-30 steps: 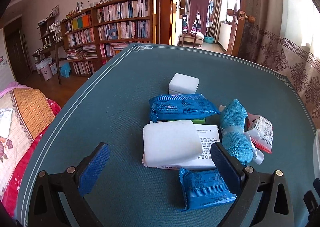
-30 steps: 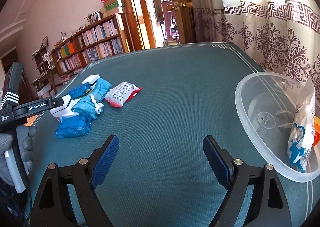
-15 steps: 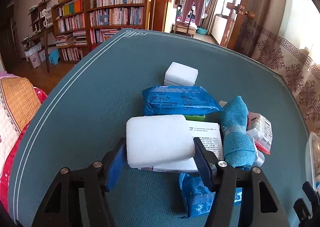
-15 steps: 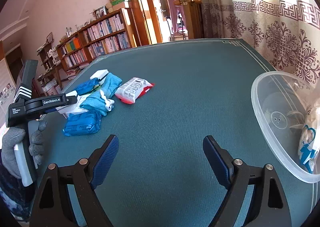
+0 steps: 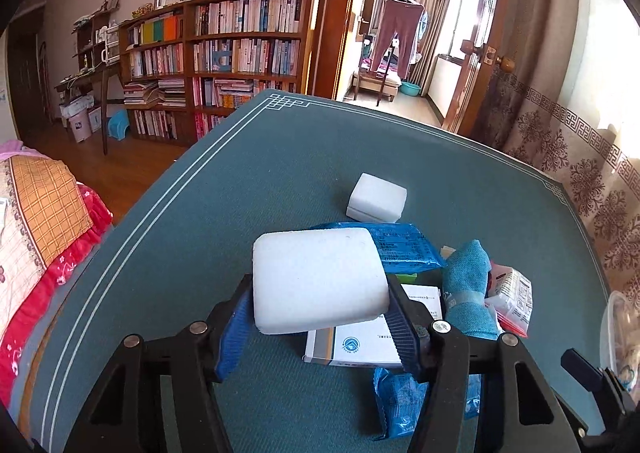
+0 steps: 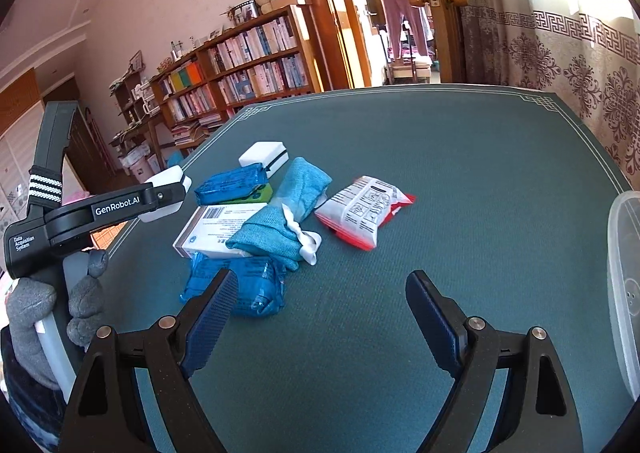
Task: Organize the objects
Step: 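Grasp the white foam block with the left tool, then grasp the teal cloth with the right tool while the left holds the foam block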
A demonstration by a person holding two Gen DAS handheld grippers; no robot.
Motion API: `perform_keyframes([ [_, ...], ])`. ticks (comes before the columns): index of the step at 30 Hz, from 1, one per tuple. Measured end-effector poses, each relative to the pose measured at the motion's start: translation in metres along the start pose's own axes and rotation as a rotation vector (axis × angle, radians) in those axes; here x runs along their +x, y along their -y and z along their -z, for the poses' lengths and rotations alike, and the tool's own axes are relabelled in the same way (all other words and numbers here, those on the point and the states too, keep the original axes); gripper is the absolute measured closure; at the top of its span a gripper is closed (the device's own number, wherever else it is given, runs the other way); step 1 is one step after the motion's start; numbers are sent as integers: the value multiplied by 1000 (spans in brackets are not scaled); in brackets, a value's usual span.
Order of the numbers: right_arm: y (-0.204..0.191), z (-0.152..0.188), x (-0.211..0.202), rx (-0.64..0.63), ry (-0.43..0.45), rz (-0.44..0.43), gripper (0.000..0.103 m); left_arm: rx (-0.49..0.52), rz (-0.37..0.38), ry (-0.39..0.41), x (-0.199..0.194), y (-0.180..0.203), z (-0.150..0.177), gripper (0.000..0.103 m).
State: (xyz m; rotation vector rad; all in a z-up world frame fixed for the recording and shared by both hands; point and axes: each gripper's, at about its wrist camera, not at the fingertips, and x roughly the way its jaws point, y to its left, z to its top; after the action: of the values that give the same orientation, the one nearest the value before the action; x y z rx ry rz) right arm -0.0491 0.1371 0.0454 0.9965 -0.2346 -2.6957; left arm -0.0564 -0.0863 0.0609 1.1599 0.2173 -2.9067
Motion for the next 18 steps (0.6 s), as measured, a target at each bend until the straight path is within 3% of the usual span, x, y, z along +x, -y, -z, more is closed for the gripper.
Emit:
perform_keyframes([
  [7, -19, -23, 40, -14, -15, -39, 21, -5, -10, 5, 0, -2, -3, 38],
  [18, -18, -33, 92, 50, -116, -68, 43, -11, -16, -8, 2, -3, -2, 38],
])
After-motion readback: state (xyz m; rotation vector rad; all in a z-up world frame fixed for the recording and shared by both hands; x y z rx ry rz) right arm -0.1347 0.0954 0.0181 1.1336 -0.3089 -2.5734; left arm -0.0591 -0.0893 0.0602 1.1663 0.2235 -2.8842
